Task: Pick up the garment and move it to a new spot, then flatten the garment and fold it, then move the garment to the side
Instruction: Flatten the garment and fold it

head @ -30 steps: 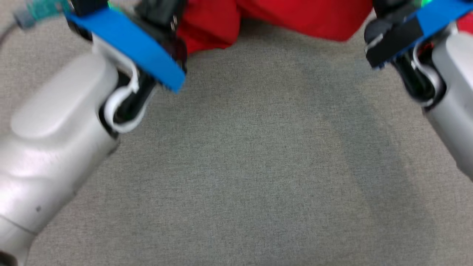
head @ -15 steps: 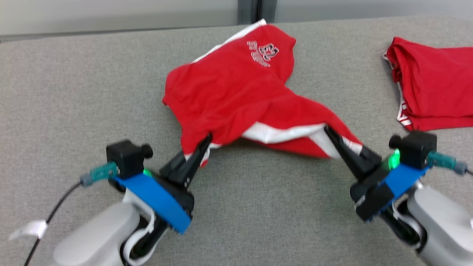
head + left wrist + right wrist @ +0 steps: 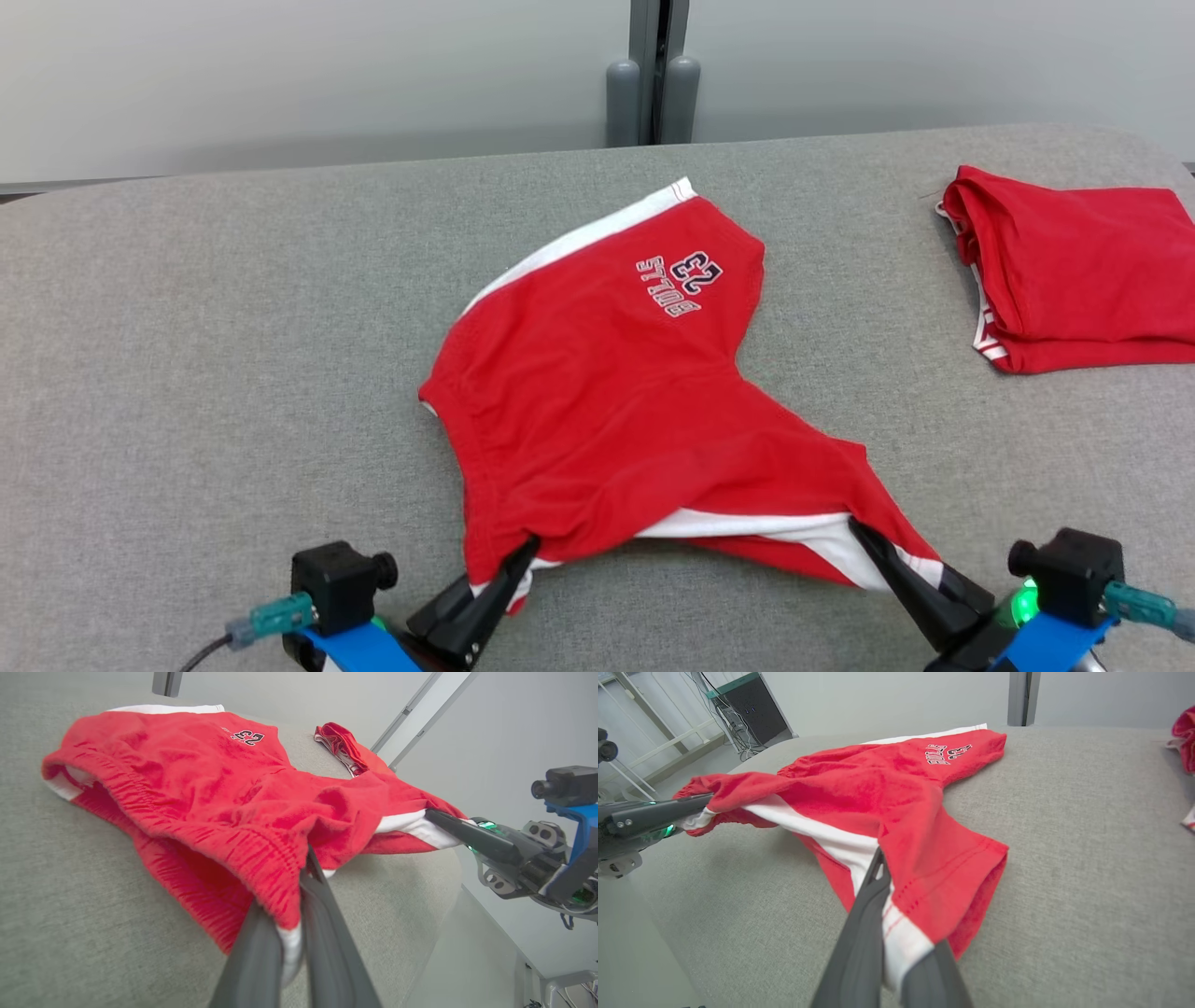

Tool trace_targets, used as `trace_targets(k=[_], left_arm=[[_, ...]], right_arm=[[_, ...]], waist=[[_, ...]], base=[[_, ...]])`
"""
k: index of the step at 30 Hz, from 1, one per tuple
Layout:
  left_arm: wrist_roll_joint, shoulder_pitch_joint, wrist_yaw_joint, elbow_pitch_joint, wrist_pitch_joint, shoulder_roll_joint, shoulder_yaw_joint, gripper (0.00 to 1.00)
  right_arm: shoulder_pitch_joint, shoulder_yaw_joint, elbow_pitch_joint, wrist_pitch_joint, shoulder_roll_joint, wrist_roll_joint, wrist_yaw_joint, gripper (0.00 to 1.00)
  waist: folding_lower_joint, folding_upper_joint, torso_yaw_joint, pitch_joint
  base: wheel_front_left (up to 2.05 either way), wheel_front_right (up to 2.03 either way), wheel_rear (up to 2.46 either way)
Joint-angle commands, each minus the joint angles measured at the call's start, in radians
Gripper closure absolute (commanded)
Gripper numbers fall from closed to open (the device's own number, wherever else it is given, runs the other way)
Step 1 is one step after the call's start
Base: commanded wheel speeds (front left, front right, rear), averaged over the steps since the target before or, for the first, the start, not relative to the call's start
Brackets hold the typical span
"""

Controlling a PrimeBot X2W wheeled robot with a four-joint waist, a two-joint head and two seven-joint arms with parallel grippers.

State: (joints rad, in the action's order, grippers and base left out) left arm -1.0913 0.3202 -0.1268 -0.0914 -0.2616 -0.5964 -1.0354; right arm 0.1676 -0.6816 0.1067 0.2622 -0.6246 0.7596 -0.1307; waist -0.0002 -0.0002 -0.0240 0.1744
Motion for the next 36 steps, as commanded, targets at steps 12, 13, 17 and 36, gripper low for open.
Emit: trace_targets(k=[12, 13, 17, 36], left_arm=[[-0.012, -0.008, 0.011, 0.111, -0.005, 0.043, 0.075, 1.0], [-0.019, -0.003, 0.009, 0.112, -0.005, 0.048, 0.087, 1.0], [-0.032, 0.03, 0.004, 0.093, -0.004, 0.077, 0.116, 1.0], [-0.073, 0.277, -0.004, -0.115, -0.004, 0.238, 0.13, 1.0]], right_arm=[[-0.03, 0.159, -0.072, 0.003, -0.01, -0.013, 0.0, 1.0], [-0.015, 0.164, -0.071, 0.003, -0.016, -0.014, 0.0, 1.0], [0.072, 0.154, -0.054, -0.011, -0.035, -0.004, 0.0, 1.0], [0.674, -0.129, 0.193, -0.133, -0.11, 0.097, 0.0, 1.0]], waist=[[0.0002, 0.0002, 0.018, -0.01], [0.0002, 0.0002, 0.023, -0.007], [0.0002, 0.0002, 0.044, 0.011], [0.0002, 0.0002, 0.16, 0.211]], base=[[0.0, 0.0, 0.0], [0.0, 0.0, 0.0], [0.0, 0.0, 0.0], [0.0, 0.0, 0.0]])
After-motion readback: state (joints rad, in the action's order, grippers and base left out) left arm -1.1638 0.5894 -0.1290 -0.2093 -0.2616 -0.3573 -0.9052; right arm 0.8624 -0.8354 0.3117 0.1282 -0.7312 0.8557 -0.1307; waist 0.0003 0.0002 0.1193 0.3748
